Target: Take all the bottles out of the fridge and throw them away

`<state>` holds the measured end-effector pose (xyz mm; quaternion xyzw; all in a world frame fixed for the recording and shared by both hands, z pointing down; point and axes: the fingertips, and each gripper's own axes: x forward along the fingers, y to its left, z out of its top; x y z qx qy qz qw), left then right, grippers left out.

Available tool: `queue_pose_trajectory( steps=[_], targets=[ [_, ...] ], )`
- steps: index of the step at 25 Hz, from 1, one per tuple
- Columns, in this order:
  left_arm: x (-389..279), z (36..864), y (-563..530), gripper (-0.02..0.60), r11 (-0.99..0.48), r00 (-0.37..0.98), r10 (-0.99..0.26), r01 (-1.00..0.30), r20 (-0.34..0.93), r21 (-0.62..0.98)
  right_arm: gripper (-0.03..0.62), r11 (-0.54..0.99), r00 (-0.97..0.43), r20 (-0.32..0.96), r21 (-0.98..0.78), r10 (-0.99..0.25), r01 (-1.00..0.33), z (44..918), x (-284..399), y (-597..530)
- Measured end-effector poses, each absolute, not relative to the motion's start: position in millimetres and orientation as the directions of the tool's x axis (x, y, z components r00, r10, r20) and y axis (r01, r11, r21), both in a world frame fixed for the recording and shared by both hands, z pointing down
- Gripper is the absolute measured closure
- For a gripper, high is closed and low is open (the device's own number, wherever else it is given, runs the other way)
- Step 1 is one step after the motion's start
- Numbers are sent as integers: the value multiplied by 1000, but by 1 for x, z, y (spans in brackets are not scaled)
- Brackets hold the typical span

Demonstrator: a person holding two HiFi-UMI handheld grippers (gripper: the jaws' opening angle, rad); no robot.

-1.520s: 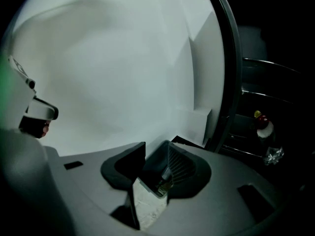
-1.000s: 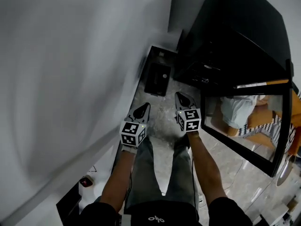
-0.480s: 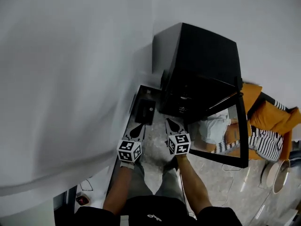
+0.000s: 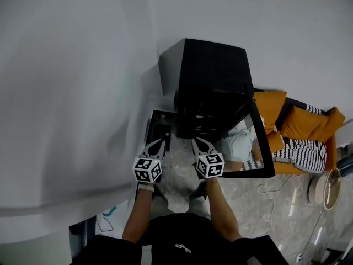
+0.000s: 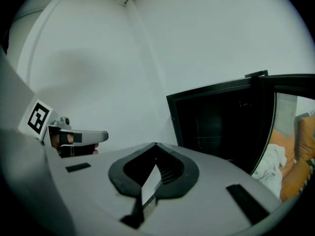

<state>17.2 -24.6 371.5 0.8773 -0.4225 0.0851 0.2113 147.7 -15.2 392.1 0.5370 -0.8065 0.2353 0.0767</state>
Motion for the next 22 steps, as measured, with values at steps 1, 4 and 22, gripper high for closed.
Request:
queue_pose_trajectory(
  steps=[1, 4, 22],
  targets=[
    [20, 368, -24, 578, -557, 631, -704, -775, 326, 299, 586, 301, -400, 375, -297, -836, -906, 389, 154, -12],
    [28, 361, -24, 578, -564, 640, -699, -767, 319, 305, 586, 262, -367, 372, -302, -853, -916, 381, 171, -3],
    [58, 327, -36, 578, -631, 685, -671, -728, 284, 268, 586, 193, -306, 360, -315, -882, -929, 361, 211, 4]
  ],
)
